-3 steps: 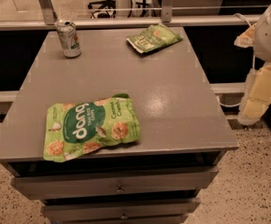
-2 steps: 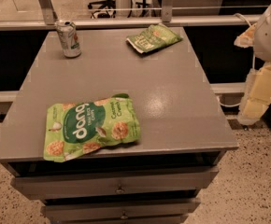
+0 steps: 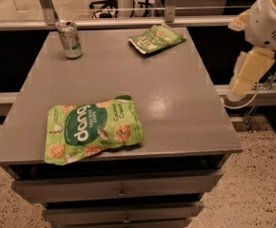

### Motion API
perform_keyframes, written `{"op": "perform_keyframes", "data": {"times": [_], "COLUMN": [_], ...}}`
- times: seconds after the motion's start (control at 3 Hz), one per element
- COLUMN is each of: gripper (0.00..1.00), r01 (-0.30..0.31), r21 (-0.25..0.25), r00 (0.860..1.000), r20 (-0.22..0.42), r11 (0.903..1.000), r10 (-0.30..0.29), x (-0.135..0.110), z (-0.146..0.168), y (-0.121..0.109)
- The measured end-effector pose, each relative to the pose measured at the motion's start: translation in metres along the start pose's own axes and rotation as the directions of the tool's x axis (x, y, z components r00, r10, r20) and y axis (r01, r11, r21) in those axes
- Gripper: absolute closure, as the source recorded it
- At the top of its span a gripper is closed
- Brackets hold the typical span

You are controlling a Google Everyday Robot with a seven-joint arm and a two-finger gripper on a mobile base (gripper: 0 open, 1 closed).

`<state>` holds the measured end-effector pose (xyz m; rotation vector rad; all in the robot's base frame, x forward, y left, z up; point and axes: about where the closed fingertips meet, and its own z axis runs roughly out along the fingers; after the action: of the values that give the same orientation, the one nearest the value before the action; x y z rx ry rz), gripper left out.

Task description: Pick green jalapeno chip bag

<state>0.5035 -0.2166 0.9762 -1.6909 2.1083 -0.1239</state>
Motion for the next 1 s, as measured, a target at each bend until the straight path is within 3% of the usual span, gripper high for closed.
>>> {"op": "perform_keyframes", "data": {"times": [0.33,0.67,1.0], "gripper": [0.0,0.0,0.0], "r01": [0.002,-0.038,-0.044], "r21": [0.056,0.077,0.083], "r00": [0.996,0.982,0.981], "r20": [0.084,0.189,0.194], "r11": [0.9984,0.9963,0.9956], "r10": [-0.007,0.023,0.027], "x": [-0.014,-0.034,-0.034], "z": [0.027,0.059,0.06], "y": [-0.052,-0.101,-0.103]}}
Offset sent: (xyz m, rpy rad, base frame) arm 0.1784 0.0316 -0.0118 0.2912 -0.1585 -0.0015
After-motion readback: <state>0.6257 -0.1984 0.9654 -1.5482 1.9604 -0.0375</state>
